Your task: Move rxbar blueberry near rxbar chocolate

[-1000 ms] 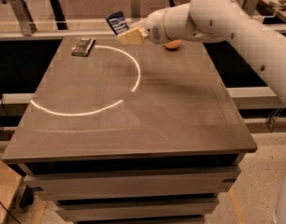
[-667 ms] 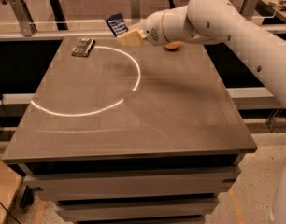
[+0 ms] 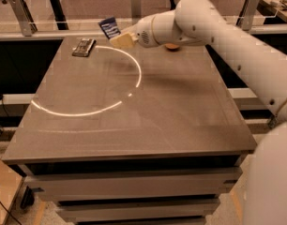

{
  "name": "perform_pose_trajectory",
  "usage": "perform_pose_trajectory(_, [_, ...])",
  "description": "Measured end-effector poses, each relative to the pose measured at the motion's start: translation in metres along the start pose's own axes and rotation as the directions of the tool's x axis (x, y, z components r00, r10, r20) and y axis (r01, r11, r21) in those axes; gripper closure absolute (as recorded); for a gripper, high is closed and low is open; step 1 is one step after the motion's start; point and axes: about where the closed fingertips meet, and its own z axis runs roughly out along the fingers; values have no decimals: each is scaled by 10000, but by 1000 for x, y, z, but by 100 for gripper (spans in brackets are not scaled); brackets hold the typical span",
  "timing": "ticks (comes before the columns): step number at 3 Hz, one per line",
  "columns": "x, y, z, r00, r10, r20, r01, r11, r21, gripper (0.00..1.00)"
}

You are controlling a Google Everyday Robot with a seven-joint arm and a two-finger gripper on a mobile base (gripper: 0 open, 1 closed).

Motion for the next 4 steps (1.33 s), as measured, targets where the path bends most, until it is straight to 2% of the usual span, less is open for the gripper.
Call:
perform_pose_trajectory(1, [6, -7, 45, 9997, 169, -184, -172, 9997, -166, 100])
perform_pose_trajectory(2, [14, -14, 85, 9984, 486, -275, -494, 9984, -275, 83])
perform_pose_trajectory(4, [38, -15, 139, 9904, 1069, -872, -1112, 9927, -467, 36])
